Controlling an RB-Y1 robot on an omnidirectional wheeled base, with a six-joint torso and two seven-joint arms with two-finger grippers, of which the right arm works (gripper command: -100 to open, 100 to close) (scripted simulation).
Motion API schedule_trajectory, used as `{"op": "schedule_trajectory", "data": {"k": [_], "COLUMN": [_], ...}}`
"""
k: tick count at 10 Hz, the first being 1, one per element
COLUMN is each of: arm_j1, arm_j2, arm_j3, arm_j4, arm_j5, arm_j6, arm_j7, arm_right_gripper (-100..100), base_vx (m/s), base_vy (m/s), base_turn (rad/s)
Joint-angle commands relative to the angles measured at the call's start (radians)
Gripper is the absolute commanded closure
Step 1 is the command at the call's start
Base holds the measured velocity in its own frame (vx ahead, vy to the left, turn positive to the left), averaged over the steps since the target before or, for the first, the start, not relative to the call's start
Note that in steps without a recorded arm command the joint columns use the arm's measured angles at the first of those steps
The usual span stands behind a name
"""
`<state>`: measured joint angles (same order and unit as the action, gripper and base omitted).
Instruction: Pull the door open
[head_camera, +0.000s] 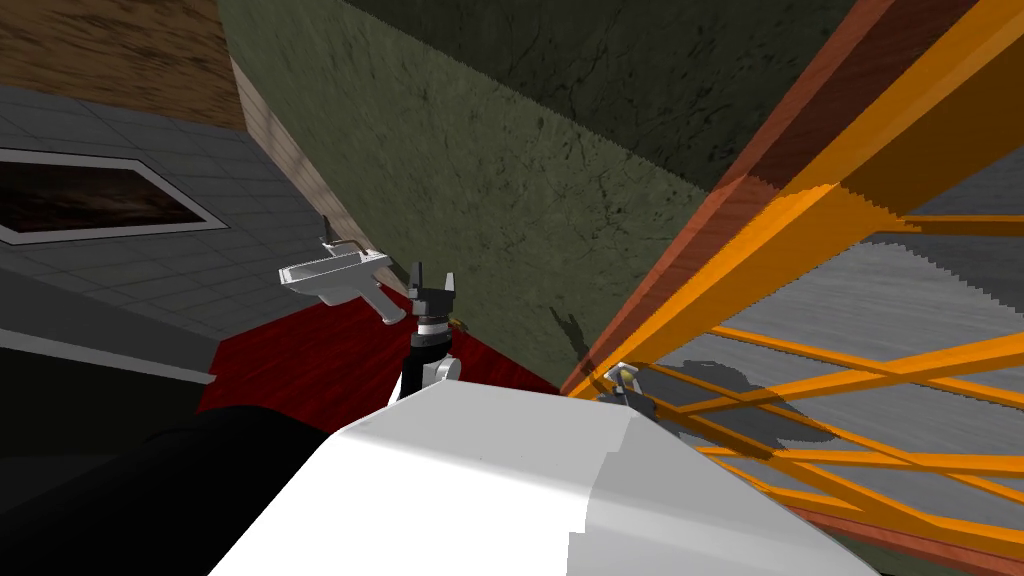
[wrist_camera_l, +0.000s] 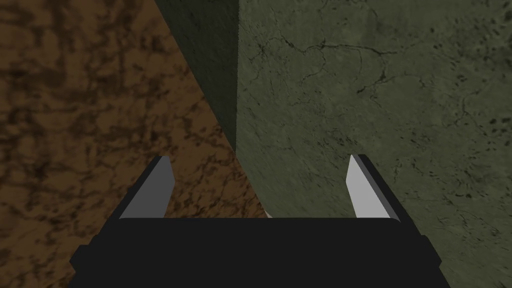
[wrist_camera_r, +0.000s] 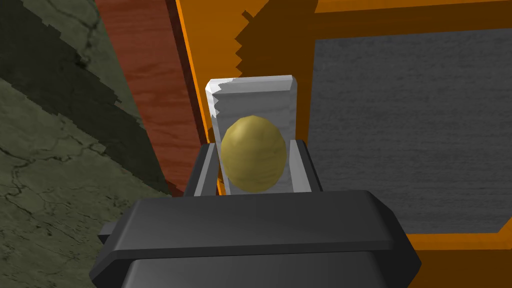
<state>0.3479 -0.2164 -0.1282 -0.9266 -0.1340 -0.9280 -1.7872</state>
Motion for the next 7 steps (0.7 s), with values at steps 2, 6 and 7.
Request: {"op": "schedule_trajectory", "data": {"k": [2,6,7], "arm_j1": [0.027,0.044,0.046], "arm_j2": [-0.016,-0.034,-0.039], "arm_j3": [0.030,0.057,0.060], "arm_j4": [-0.011,-0.010,-0.006], "arm_j5": [0.026,0.052,0.057], "arm_j6": [-0.020,-0.046,-0.054], "arm_j7": [-0.035,-0.066,-0.073], "arm_right_gripper": [100,100,100], "base_vx": [-0.230,-0.190,-0.252], "base_vy": [-0.020,-0.014,-0.053], "base_turn": [0.067,0.071,0.156]}}
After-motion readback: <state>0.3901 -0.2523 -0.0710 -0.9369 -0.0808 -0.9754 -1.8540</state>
